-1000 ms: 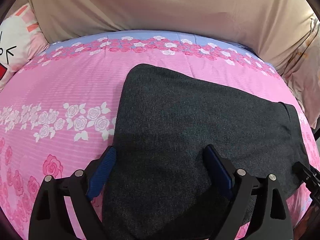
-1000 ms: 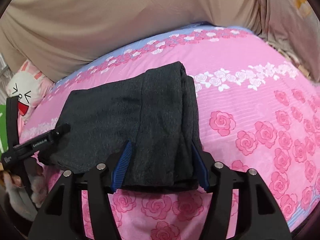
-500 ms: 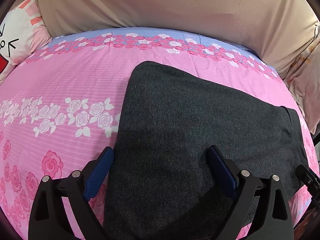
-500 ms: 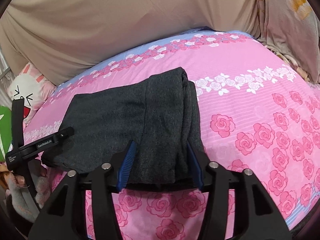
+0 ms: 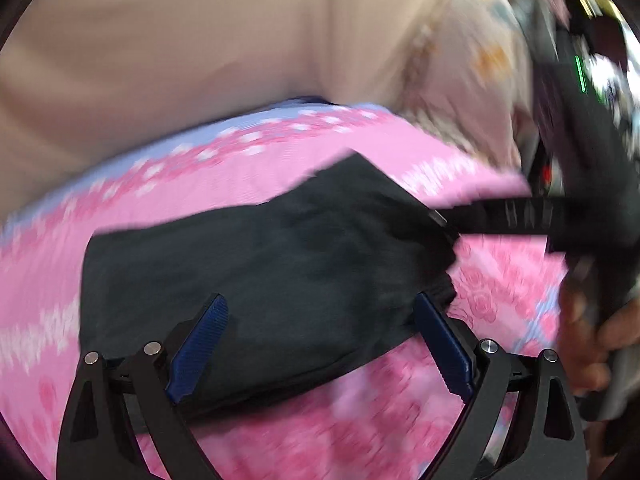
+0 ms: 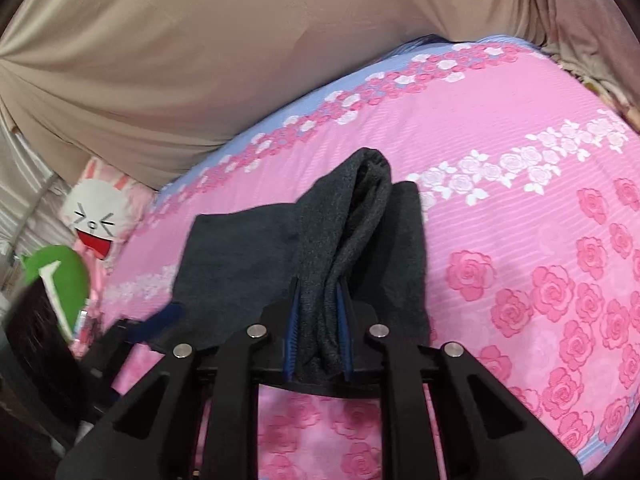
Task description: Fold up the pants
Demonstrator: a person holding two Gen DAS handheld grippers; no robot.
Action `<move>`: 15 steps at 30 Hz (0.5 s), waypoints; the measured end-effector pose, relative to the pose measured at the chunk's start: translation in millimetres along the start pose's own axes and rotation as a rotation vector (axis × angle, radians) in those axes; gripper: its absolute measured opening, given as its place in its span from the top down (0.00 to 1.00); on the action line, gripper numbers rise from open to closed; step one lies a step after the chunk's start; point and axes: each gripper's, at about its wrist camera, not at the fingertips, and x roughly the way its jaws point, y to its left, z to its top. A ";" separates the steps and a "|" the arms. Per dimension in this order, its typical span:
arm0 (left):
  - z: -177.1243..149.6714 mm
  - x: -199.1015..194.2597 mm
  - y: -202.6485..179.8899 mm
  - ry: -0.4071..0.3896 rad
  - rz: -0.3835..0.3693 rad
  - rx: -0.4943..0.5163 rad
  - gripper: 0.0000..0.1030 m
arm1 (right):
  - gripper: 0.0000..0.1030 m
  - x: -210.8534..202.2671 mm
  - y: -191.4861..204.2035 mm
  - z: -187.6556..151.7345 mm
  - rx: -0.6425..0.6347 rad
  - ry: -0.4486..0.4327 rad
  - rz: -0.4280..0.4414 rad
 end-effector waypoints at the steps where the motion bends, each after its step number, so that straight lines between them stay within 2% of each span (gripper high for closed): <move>1: 2.8 11.2 -13.8 0.006 0.030 0.041 0.11 | 0.85 -1.5 1.8 3.0 -0.001 -0.001 0.013; 3: 6.3 31.4 -25.3 0.042 0.054 0.052 0.13 | 0.86 -2.8 5.4 7.7 0.005 0.007 0.039; 4: 10.6 41.3 -20.8 0.060 0.037 -0.003 0.17 | 0.86 -2.6 5.5 9.3 0.008 0.011 0.052; 5: 14.5 49.6 -14.5 0.088 0.024 -0.047 0.43 | 0.86 -3.0 5.5 9.4 0.007 0.014 0.059; 6: 16.1 54.4 -8.2 0.105 0.013 -0.077 0.57 | 0.86 -0.7 5.8 8.9 0.000 0.026 0.064; 7: 18.2 57.8 1.6 0.115 -0.015 -0.118 0.67 | 0.82 0.3 5.1 8.2 -0.004 0.029 0.071; 8: 19.8 56.3 11.6 0.109 -0.009 -0.151 0.89 | 0.82 -0.5 3.5 6.8 0.002 0.023 0.078; 9: 20.4 51.5 21.9 0.097 -0.006 -0.175 0.89 | 0.81 -5.2 0.7 5.0 0.006 0.003 0.078; 10: 23.6 39.5 43.4 0.071 -0.040 -0.240 0.90 | 0.81 -10.6 -1.2 3.6 -0.007 -0.022 0.057; 11: 26.0 26.2 63.5 0.049 -0.067 -0.300 0.90 | 0.80 -18.4 -2.0 1.1 -0.032 -0.056 0.004; 12: 27.7 10.9 83.3 0.024 -0.074 -0.352 0.90 | 0.65 -27.1 -1.5 -2.7 -0.067 -0.099 -0.073; 13: 29.8 -15.8 116.0 -0.023 -0.080 -0.419 0.90 | 0.44 -33.2 -1.6 -6.7 -0.097 -0.129 -0.136; 15: 27.2 -60.8 159.1 -0.092 -0.047 -0.492 0.90 | 0.28 -35.7 -1.9 -15.0 -0.148 -0.149 -0.235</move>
